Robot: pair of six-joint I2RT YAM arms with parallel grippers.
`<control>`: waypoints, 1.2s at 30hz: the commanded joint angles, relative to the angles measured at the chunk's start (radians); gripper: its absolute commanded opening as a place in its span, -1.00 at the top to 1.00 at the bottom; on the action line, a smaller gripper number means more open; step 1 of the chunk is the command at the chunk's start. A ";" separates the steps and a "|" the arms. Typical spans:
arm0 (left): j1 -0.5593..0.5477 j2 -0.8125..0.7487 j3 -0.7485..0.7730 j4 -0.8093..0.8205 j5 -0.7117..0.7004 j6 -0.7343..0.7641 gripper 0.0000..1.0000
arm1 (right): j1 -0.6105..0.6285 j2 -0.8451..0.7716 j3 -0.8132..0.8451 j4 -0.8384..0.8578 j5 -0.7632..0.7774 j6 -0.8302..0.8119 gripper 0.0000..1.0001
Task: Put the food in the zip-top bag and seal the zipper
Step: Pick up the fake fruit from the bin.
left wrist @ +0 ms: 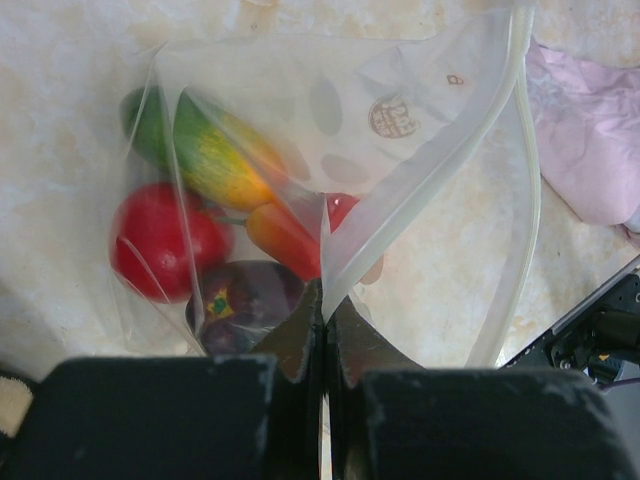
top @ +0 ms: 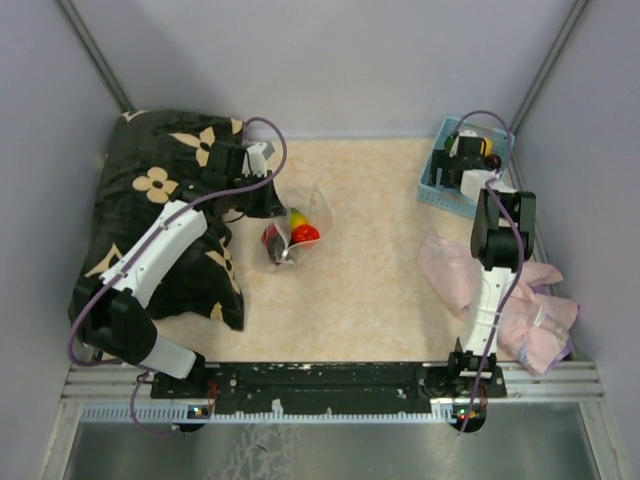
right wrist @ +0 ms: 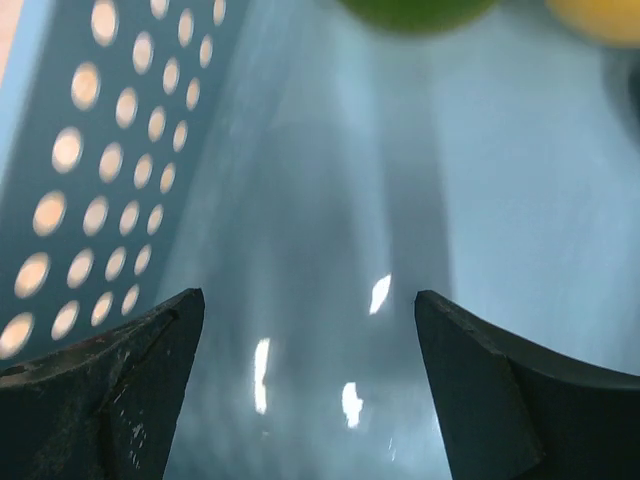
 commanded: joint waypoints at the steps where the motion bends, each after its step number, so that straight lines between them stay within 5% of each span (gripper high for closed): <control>1: 0.003 -0.026 0.007 0.007 0.023 0.005 1.00 | -0.009 -0.153 -0.083 -0.019 -0.077 0.099 -0.72; 21: 0.004 -0.049 0.004 0.011 0.014 0.001 1.00 | 0.109 -0.465 -0.463 -0.046 -0.122 0.215 -0.72; 36: 0.004 -0.055 0.003 0.012 -0.001 0.005 1.00 | 0.113 -0.401 -0.273 0.048 -0.035 0.026 -0.72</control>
